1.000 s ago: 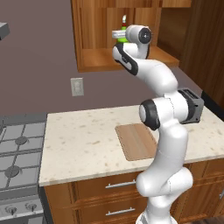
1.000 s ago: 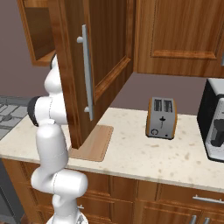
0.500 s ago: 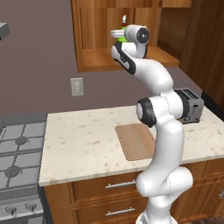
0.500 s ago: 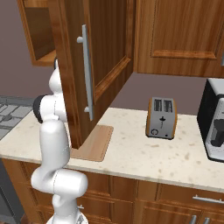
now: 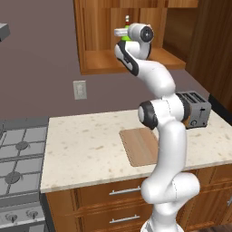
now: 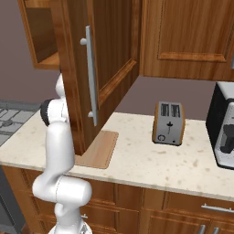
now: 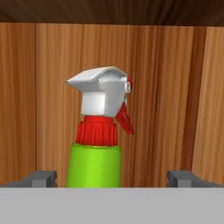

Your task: Grab the spray bottle from the cabinet, then place it next to the cutting board for sanitizing. Then grab the dish brush from the countertop next to the sink and place it next to the cutting board.

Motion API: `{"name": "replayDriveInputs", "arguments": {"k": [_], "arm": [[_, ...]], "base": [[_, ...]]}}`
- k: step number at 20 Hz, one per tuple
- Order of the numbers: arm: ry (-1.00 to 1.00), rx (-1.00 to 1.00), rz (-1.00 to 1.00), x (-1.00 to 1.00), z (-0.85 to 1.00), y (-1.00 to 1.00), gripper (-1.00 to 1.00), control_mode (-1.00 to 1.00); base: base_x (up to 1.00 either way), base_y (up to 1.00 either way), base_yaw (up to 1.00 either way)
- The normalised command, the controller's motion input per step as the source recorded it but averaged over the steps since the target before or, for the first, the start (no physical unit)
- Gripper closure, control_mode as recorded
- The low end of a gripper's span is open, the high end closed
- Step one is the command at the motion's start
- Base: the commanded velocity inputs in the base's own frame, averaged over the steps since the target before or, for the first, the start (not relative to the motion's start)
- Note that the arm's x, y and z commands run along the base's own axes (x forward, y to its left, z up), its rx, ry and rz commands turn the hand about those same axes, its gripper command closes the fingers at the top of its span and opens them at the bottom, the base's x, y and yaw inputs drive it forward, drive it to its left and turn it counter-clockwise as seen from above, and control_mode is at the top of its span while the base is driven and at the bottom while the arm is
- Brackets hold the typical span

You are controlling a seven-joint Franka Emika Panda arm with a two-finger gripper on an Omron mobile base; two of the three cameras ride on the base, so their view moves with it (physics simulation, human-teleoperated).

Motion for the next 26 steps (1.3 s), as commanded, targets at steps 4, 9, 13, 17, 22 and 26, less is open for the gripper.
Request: {"name": "replayDriveInputs", "arguments": {"k": [4, 9, 13, 17, 22, 26], "arm": [[0.0, 0.0, 0.0, 0.17, 0.0, 0.0, 1.0, -1.0], [0.0, 0.0, 0.0, 0.02, 0.0, 0.0, 1.0, -1.0], [0.0, 0.0, 0.0, 0.0, 0.0, 0.0, 1.0, -1.0], [-0.02, 0.0, 0.0, 0.0, 0.0, 0.0, 1.0, -1.0], [-0.14, 0.0, 0.0, -0.37, -0.04, 0.0, 1.0, -1.0], [-0.34, 0.0, 0.0, -0.99, -0.06, 0.0, 1.0, -1.0]], "base": [[0.0, 0.0, 0.0], [0.0, 0.0, 0.0], [0.0, 0.0, 0.0], [0.0, 0.0, 0.0], [0.0, 0.0, 0.0], [0.0, 0.0, 0.0]]}}
